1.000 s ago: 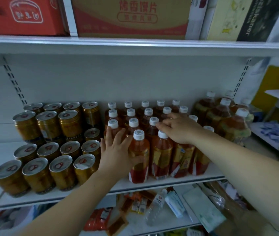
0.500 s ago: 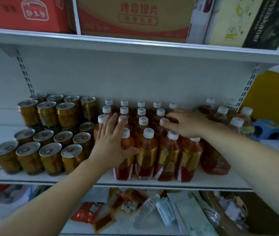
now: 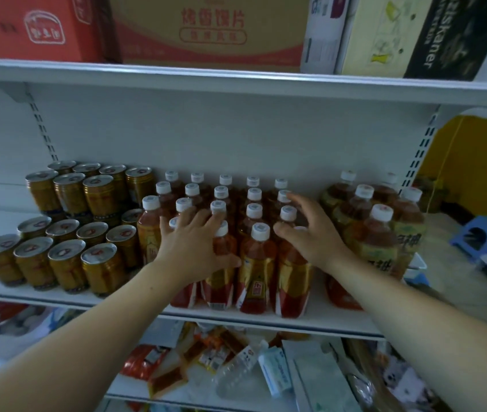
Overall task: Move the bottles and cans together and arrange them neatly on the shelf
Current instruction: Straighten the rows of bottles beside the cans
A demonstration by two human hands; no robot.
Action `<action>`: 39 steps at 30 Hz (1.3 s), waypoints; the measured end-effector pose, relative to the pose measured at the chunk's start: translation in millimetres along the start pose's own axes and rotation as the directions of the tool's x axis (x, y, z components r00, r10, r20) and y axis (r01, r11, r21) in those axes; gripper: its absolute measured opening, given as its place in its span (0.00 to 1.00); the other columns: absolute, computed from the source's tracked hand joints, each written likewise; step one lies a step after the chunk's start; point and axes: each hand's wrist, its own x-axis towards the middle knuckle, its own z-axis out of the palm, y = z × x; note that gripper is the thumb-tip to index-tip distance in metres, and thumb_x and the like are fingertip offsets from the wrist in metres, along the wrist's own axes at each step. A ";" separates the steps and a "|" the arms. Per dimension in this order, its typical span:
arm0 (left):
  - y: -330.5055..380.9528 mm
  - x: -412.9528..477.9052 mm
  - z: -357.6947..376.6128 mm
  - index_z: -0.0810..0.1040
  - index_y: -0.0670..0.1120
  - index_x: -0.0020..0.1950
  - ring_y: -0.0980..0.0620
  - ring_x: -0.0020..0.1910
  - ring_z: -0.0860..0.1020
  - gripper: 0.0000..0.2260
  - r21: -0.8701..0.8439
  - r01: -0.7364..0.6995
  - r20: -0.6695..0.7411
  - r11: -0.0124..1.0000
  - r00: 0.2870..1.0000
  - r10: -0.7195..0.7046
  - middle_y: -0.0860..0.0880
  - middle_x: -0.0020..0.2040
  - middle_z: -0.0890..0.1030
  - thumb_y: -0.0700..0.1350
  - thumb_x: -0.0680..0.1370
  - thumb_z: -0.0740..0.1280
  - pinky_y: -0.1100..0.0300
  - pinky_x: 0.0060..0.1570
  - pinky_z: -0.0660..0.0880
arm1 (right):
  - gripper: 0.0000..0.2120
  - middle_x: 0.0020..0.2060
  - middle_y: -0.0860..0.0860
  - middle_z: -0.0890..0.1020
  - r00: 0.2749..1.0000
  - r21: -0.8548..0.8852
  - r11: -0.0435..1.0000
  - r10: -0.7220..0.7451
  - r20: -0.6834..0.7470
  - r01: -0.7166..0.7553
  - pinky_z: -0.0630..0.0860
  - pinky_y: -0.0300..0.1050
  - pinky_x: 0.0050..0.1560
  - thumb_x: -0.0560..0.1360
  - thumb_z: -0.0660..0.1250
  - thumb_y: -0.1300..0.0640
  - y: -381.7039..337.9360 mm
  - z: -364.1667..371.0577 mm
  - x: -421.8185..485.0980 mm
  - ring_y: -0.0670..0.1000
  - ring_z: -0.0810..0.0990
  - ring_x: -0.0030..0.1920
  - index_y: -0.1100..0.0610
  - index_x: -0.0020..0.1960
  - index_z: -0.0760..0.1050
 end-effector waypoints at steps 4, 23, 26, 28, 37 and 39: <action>-0.2 -1.0 4.7 0.57 0.58 0.70 0.48 0.69 0.56 0.38 -0.042 0.024 -0.005 0.999 1.000 -0.025 0.51 0.66 0.72 0.71 0.65 0.63 0.38 0.64 0.58 | 0.29 0.64 0.44 0.73 0.992 0.106 0.994 0.013 -0.122 0.000 0.66 0.39 0.63 0.66 0.74 0.44 20.9 19.9 -20.6 0.45 0.71 0.66 0.46 0.65 0.71; -12.6 0.2 3.4 0.56 0.59 0.71 0.48 0.70 0.56 0.40 -0.032 0.031 -0.011 0.999 0.999 -0.031 0.52 0.68 0.71 0.72 0.62 0.58 0.38 0.65 0.55 | 0.15 0.61 0.41 0.66 0.971 -0.004 0.998 -0.068 -0.229 0.069 0.59 0.25 0.57 0.72 0.70 0.49 8.8 40.0 -21.7 0.35 0.63 0.60 0.49 0.56 0.70; -12.3 -2.5 0.5 0.55 0.60 0.72 0.48 0.72 0.53 0.43 0.018 0.009 -0.002 1.000 1.000 -0.009 0.53 0.71 0.66 0.76 0.60 0.54 0.36 0.68 0.49 | 0.32 0.64 0.42 0.65 0.995 0.065 0.998 -0.016 -0.099 0.022 0.57 0.23 0.58 0.68 0.75 0.49 12.3 29.1 -21.7 0.36 0.64 0.63 0.46 0.68 0.64; -8.9 -0.8 -2.8 0.54 0.61 0.72 0.49 0.73 0.52 0.44 0.036 -0.006 -0.020 0.999 1.000 0.007 0.54 0.72 0.63 0.78 0.58 0.51 0.34 0.68 0.48 | 0.37 0.63 0.39 0.65 0.999 0.062 0.998 -0.014 -0.034 0.016 0.57 0.22 0.57 0.67 0.77 0.50 15.6 18.9 -20.1 0.30 0.64 0.61 0.45 0.71 0.63; -6.7 7.5 -5.6 0.58 0.60 0.70 0.47 0.67 0.65 0.37 0.026 0.012 0.051 1.000 0.999 -0.013 0.53 0.64 0.73 0.72 0.64 0.62 0.39 0.60 0.60 | 0.23 0.62 0.44 0.74 0.979 0.176 0.984 0.016 -0.206 0.021 0.68 0.42 0.65 0.71 0.71 0.62 10.2 36.1 -24.8 0.42 0.72 0.63 0.47 0.62 0.72; -8.1 7.6 -6.2 0.60 0.59 0.69 0.47 0.66 0.66 0.37 0.022 0.010 0.037 1.000 0.999 -0.011 0.53 0.63 0.74 0.71 0.64 0.61 0.39 0.60 0.60 | 0.23 0.61 0.43 0.74 0.975 0.184 0.983 0.013 -0.220 0.028 0.68 0.41 0.65 0.70 0.72 0.61 10.7 37.5 -24.5 0.40 0.72 0.61 0.48 0.62 0.73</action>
